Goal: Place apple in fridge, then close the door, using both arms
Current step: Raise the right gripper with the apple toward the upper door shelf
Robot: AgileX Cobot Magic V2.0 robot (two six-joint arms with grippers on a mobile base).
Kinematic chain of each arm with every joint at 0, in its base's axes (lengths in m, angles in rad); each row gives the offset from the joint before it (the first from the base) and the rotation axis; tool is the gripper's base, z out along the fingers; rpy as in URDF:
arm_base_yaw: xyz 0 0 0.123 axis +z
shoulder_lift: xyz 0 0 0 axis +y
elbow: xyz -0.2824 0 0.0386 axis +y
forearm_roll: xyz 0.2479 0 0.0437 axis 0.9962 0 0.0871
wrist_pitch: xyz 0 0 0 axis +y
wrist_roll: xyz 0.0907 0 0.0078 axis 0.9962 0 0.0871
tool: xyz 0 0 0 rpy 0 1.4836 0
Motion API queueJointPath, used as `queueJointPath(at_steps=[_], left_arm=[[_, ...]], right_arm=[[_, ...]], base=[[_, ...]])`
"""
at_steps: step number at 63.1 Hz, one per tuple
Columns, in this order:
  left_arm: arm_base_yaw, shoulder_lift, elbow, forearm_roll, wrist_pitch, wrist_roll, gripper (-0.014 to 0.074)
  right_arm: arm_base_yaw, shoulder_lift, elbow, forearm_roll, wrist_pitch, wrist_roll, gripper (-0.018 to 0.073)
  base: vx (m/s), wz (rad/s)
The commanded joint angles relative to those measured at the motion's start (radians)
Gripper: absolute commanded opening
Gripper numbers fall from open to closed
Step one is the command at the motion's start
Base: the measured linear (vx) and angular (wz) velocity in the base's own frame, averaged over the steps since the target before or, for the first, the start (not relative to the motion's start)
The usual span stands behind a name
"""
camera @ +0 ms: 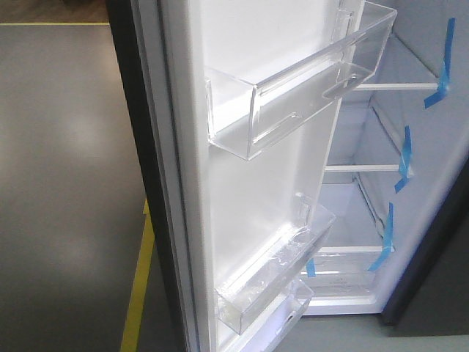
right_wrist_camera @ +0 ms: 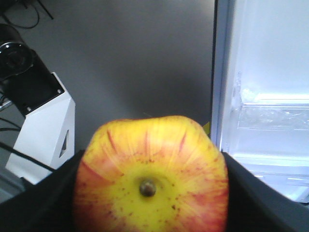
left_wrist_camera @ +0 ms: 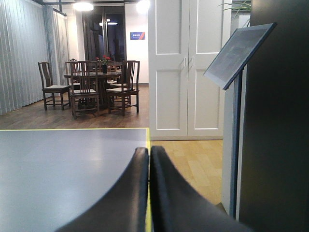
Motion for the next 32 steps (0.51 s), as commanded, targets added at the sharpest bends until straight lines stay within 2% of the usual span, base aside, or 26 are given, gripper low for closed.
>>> queueJointPath(at_steps=[1,9,19,25,32], left_arm=[[0.001,-0.014,0.021,-0.009,-0.072,-0.007,-0.0006],[0.001,-0.014,0.021,-0.009,-0.072,-0.007,-0.0006],[0.001,-0.014,0.021,-0.009,-0.072,-0.007,-0.0006],[0.001,-0.014,0.021,-0.009,-0.072,-0.007,-0.0006],[0.001,-0.014,0.021,-0.009,-0.072,-0.007,-0.0006]], right_arm=[[0.001,0.038,-0.029,-0.017,-0.134,0.027,0.0347],[0.001,0.124,-0.062,-0.16,-0.197,0.112,0.0323],[0.001,0.283,-0.167,-0.324,-0.2,0.183,0.0309],[0.001,0.376,-0.243,-0.367,-0.2,0.202,0.0307],[0.001,0.473,-0.351,-0.366,-0.209,0.202,0.0307]], base=[[0.0,0.0],[0.0,0.0],[0.0,0.0],[0.0,0.0],[0.0,0.0]])
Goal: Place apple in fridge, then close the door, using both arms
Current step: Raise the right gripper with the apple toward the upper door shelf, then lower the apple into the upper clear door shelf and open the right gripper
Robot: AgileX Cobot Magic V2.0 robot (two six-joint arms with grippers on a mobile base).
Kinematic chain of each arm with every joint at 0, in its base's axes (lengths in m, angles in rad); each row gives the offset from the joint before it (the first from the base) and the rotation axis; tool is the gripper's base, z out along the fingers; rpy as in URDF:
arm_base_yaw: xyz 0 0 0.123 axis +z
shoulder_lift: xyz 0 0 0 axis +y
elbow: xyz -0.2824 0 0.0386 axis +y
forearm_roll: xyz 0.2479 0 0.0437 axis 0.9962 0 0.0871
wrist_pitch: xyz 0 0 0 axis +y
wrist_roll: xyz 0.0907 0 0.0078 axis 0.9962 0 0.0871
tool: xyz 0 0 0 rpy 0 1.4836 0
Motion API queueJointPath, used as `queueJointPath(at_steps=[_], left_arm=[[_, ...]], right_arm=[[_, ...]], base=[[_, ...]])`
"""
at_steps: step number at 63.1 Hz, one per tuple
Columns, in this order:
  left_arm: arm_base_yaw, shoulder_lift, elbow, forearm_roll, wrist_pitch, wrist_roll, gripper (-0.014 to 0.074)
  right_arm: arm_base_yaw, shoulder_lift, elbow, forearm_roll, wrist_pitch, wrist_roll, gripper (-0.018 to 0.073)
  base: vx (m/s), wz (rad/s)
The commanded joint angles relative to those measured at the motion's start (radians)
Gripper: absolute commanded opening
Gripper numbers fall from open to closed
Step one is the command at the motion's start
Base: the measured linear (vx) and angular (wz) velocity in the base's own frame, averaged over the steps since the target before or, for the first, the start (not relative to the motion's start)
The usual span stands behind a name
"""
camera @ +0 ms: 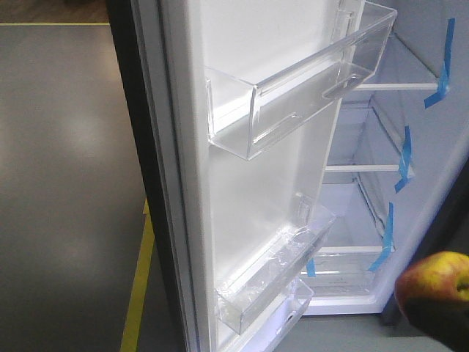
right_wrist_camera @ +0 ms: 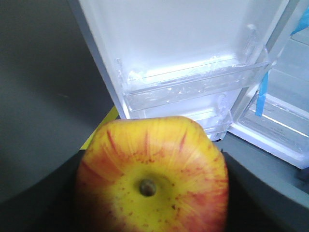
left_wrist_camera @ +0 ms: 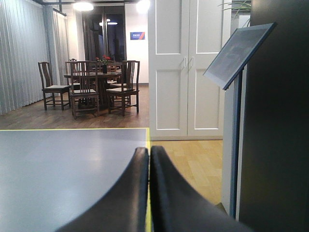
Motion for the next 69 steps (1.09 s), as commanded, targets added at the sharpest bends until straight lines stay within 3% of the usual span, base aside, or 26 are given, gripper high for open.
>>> queueJointPath(at_steps=[1,18,39,52,69], left_arm=[[0.001,-0.014,0.021,-0.009,-0.072,-0.007,-0.0006],[0.001,-0.014,0.021,-0.009,-0.072,-0.007,-0.0006],[0.001,-0.014,0.021,-0.009,-0.072,-0.007,-0.0006],[0.001,-0.014,0.021,-0.009,-0.072,-0.007,-0.0006],[0.001,-0.014,0.021,-0.009,-0.072,-0.007,-0.0006]], right_arm=[[0.001,0.079,-0.114,0.019,-0.078,0.005,0.0307],[0.001,0.295,-0.489,0.094,-0.098,-0.009,0.0307],[0.001,0.579,-0.896,0.258,-0.108,-0.113,0.0307],[0.001,0.715,-1.001,0.241,-0.169,-0.131,0.0307],[0.001,0.818,-1.019,0.202,-0.253,-0.131,0.0308]], base=[[0.0,0.0],[0.0,0.0],[0.0,0.0],[0.0,0.0],[0.0,0.0]])
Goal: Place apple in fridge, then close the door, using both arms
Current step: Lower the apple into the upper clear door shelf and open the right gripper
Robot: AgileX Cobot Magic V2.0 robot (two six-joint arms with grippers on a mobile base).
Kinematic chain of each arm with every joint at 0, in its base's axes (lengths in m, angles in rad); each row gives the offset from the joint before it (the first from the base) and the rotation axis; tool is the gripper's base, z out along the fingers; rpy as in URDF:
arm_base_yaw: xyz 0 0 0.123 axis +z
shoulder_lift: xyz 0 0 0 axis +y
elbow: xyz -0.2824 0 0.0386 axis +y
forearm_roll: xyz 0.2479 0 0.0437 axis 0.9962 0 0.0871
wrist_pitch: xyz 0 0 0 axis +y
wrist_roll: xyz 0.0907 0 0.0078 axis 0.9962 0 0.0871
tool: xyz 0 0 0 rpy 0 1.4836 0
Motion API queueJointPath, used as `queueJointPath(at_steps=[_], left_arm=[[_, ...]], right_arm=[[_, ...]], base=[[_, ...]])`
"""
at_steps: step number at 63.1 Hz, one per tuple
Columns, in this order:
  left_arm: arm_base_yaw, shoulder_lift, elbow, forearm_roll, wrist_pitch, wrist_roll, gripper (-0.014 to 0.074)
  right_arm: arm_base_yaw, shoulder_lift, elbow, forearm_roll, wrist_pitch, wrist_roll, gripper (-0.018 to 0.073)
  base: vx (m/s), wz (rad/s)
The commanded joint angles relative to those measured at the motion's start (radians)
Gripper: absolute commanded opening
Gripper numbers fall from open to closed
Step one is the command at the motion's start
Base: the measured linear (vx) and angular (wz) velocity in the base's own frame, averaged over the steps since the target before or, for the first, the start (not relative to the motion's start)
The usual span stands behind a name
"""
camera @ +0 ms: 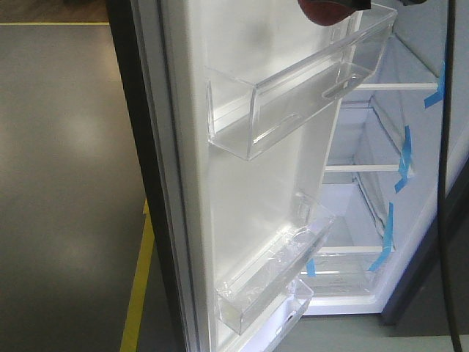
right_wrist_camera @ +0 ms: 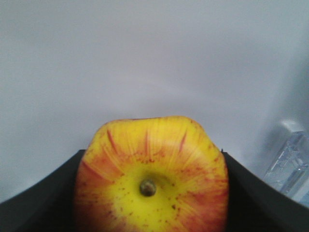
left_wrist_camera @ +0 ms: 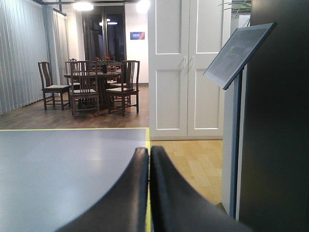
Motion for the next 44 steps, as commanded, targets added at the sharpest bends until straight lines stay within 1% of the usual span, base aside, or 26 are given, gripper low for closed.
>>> queueJointPath(at_steps=[1,8,13,32,38,44], left_arm=[[0.001,-0.014,0.021,-0.009,-0.072,-0.007,-0.0006],[0.001,-0.014,0.021,-0.009,-0.072,-0.007,-0.0006],[0.001,-0.014,0.021,-0.009,-0.072,-0.007,-0.0006],[0.001,-0.014,0.021,-0.009,-0.072,-0.007,-0.0006],[0.001,-0.014,0.021,-0.009,-0.072,-0.007,-0.0006],[0.001,-0.014,0.021,-0.009,-0.072,-0.007,-0.0006]], right_arm=[[-0.002,-0.002,-0.035,0.006,-0.098,-0.01,0.0308],[-0.002,0.021,-0.035,-0.007,-0.102,-0.006,0.0318],[-0.002,0.03,-0.035,-0.014,-0.098,0.0,0.0342],[-0.002,0.032,-0.035,-0.014,-0.092,0.007,0.0562],[-0.002,0.032,-0.037,-0.014,-0.088,0.015,0.0596],[-0.002,0.032,-0.042,-0.014,-0.079,0.015,0.0599]], base=[[0.0,0.0],[0.0,0.0],[0.0,0.0],[0.0,0.0],[0.0,0.0],[0.0,0.0]])
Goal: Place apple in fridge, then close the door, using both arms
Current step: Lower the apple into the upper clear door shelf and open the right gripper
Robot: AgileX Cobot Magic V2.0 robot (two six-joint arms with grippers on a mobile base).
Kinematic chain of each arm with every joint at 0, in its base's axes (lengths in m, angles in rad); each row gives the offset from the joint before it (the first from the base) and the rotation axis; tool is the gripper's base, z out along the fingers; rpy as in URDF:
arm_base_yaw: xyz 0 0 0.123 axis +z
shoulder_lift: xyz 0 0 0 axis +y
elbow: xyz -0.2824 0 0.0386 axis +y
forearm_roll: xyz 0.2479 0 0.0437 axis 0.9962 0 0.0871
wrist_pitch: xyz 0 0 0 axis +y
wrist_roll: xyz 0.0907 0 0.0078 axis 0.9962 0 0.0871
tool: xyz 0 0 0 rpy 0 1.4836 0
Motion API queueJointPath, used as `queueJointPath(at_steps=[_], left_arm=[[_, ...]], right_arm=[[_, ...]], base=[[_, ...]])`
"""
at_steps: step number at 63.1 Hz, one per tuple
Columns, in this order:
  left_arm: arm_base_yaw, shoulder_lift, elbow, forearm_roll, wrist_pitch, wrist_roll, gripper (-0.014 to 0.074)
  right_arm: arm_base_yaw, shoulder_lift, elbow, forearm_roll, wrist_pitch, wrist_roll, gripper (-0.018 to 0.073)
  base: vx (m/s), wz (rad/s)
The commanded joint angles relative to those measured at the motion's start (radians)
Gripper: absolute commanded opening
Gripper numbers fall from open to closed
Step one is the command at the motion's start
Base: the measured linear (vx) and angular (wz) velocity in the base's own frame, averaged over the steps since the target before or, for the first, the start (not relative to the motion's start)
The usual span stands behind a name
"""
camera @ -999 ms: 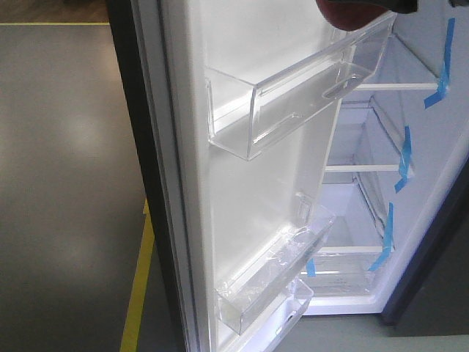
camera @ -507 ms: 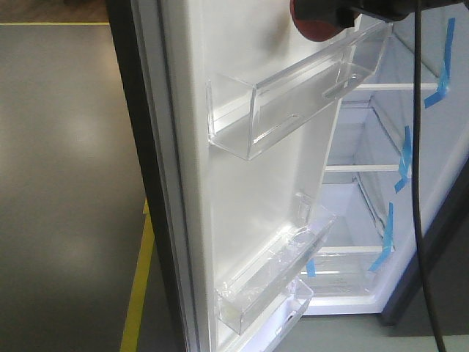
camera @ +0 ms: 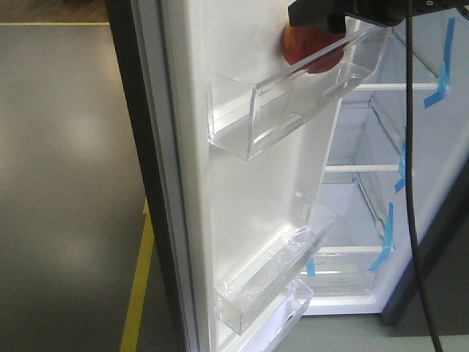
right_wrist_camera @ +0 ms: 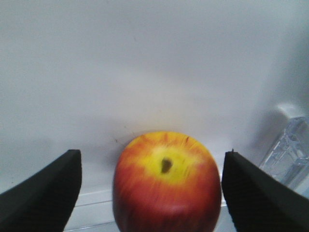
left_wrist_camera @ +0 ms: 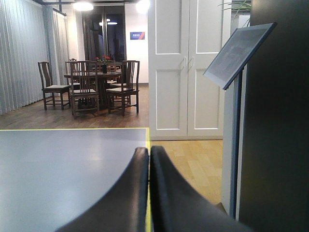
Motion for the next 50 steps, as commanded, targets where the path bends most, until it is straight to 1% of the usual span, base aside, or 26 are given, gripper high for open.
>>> queueJointPath(at_steps=[1,16,22,34,42,50], left_arm=[[0.001,-0.014,0.021,-0.009,-0.072,-0.007,-0.0006],[0.001,-0.014,0.021,-0.009,-0.072,-0.007,-0.0006],[0.001,-0.014,0.021,-0.009,-0.072,-0.007,-0.0006],[0.001,-0.014,0.021,-0.009,-0.072,-0.007,-0.0006],[0.001,-0.014,0.021,-0.009,-0.072,-0.007,-0.0006],[0.001,-0.014,0.021,-0.009,-0.072,-0.007,-0.0006]], right_arm=[[-0.002,-0.042,-0.039,0.025,-0.054,0.0,0.0599],[-0.002,-0.118,-0.045,0.025,-0.009,0.037,0.0568],[-0.001,-0.191,-0.008,0.027,0.019,0.056,0.0551],[0.023,-0.394,0.223,0.021,-0.064,0.032,0.053],[0.023,-0.517,0.402,0.03,-0.066,0.031,0.053],[0.023,-0.652,0.606,0.067,-0.074,0.031,0.053]], base=[[0.0,0.0],[0.0,0.0],[0.0,0.0],[0.0,0.0],[0.0,0.0],[0.0,0.0]])
